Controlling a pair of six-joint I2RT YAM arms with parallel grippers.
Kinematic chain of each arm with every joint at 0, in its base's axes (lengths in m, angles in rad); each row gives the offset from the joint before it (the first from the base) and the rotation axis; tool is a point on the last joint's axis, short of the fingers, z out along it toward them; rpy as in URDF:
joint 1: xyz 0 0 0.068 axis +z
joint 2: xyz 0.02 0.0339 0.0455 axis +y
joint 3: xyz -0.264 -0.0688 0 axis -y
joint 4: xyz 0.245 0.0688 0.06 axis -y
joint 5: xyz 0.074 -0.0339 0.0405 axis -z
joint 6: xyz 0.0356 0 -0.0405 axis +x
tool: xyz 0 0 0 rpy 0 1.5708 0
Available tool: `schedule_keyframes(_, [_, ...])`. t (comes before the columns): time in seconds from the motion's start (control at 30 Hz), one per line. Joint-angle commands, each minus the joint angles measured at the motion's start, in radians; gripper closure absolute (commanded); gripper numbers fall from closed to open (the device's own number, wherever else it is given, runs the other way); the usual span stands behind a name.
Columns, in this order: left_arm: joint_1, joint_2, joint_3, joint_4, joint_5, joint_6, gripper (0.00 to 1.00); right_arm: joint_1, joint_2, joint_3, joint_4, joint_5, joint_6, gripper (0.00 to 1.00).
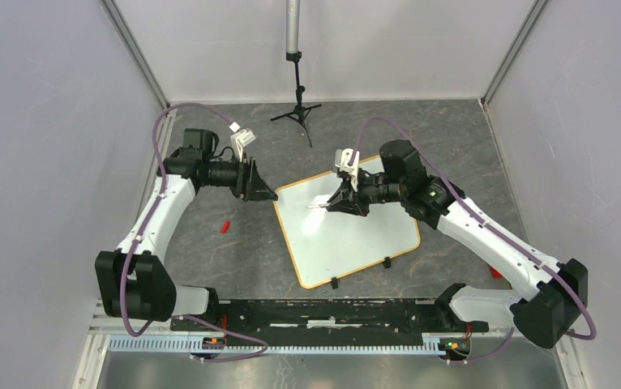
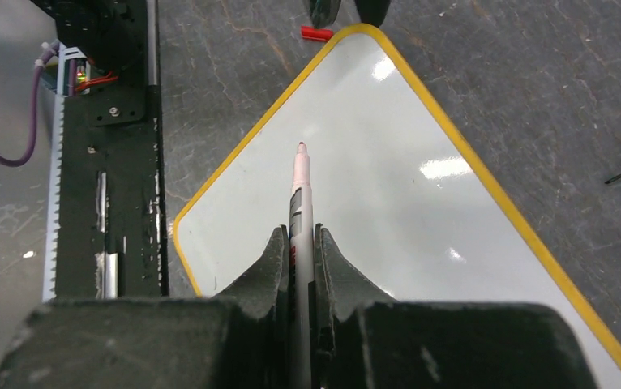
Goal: Write a sentence on the whiteboard
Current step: Adjust the whiteboard at the center of the board, then hold the whiteboard on the whiteboard stand, then write a sentence on the whiteboard.
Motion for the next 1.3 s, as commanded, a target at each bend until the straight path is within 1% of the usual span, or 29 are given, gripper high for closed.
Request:
schedule_keyframes(0.0, [0.01, -0.033, -0.131, 0.288, 0.098, -0.183, 0.32, 0.047, 0.018, 0.053, 0.127, 0.105, 0.037, 1.0])
schedule_keyframes(0.17, [0.01, -0.029, -0.155, 0.346, 0.127, -0.204, 0.4, 0.094, 0.06, 0.092, 0.136, 0.161, 0.036, 1.0])
schedule_keyframes(0.2, [0.01, -0.031, -0.16, 0.367, 0.13, -0.241, 0.43, 0.105, 0.068, 0.102, 0.135, 0.173, 0.032, 1.0])
schedule_keyframes(0.27, [0.01, -0.033, -0.167, 0.397, 0.134, -0.26, 0.5, 0.127, 0.088, 0.128, 0.117, 0.209, 0.016, 1.0])
schedule_keyframes(0.37, [0.01, -0.033, -0.17, 0.401, 0.133, -0.259, 0.61, 0.153, 0.114, 0.162, 0.089, 0.283, 0.001, 1.0])
schedule_keyframes(0.57, [0.01, -0.033, -0.173, 0.416, 0.137, -0.265, 0.78, 0.184, 0.14, 0.189, 0.045, 0.335, -0.01, 1.0])
schedule_keyframes(0.8, [0.01, -0.038, -0.183, 0.42, 0.146, -0.261, 0.92, 0.217, 0.155, 0.19, 0.031, 0.386, -0.027, 1.0])
schedule_keyframes(1.07, [0.009, -0.048, -0.192, 0.421, 0.145, -0.249, 0.97, 0.23, 0.195, 0.213, 0.045, 0.408, -0.002, 1.0])
schedule_keyframes(1.27, [0.01, -0.05, -0.195, 0.428, 0.146, -0.25, 0.98, 0.231, 0.202, 0.217, 0.049, 0.423, 0.004, 1.0])
